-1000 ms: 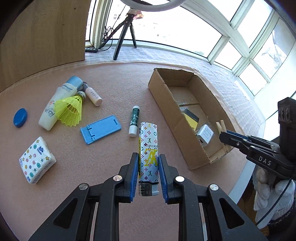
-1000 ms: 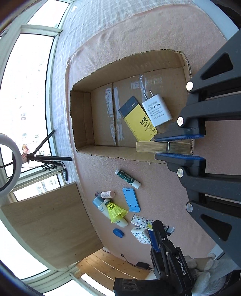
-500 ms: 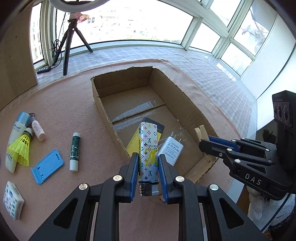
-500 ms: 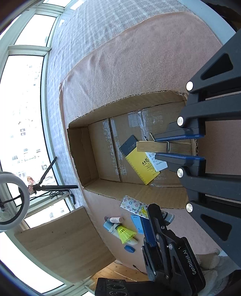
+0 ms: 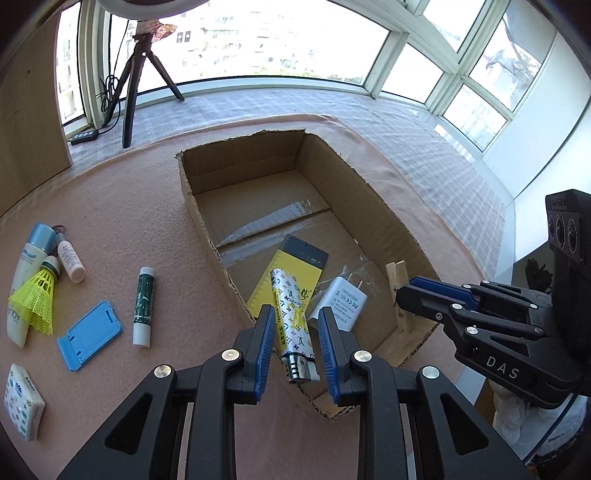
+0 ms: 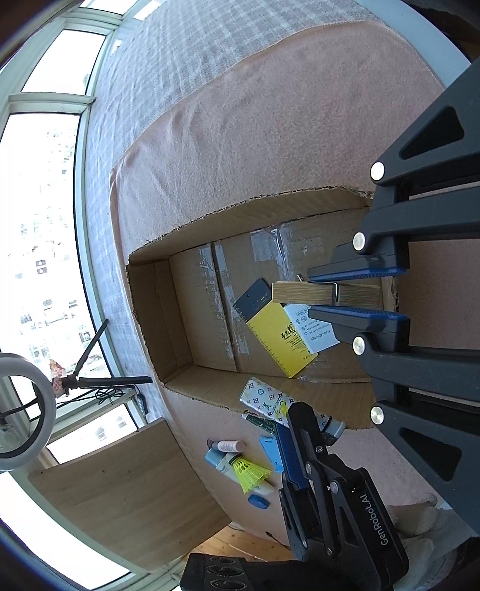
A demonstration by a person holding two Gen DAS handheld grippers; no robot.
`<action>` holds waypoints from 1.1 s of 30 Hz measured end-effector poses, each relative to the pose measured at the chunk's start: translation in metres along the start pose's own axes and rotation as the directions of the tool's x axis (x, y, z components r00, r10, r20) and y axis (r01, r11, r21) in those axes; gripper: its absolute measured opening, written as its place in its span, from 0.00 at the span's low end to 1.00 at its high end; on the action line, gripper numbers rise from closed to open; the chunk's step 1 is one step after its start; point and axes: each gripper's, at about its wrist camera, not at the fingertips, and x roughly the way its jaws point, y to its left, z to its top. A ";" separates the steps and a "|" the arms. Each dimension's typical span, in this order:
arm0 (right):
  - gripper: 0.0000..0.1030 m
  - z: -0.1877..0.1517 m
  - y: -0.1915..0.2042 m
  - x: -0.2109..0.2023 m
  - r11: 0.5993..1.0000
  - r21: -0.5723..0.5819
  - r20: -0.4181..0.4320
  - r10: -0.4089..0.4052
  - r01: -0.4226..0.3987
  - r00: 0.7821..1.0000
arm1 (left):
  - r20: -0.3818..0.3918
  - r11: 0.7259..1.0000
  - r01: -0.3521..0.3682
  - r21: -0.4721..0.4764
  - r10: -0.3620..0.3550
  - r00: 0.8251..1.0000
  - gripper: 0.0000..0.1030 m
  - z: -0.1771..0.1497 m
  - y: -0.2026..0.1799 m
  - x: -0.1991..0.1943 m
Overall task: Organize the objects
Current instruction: 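Carry lighter and clothespin into the box and open both tools, then withdraw both tools from the box and move the left tool to the tissue pack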
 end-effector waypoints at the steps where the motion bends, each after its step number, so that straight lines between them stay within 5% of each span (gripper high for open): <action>1: 0.19 0.000 0.001 -0.001 1.000 -0.001 0.001 -0.003 0.003 1.000 | 0.009 1.000 -0.005 0.002 0.005 1.000 0.27 0.000 0.000 -0.002; 20: 0.25 -0.005 0.017 -0.007 0.999 0.009 -0.001 0.039 -0.039 0.999 | 0.038 0.995 -0.043 -0.085 0.046 0.998 0.28 -0.023 0.050 -0.038; 33: 0.26 -0.005 0.074 0.000 0.991 -0.058 -0.021 0.119 -0.120 0.993 | 0.044 0.953 -0.153 -0.261 0.170 0.985 0.28 -0.071 0.149 -0.087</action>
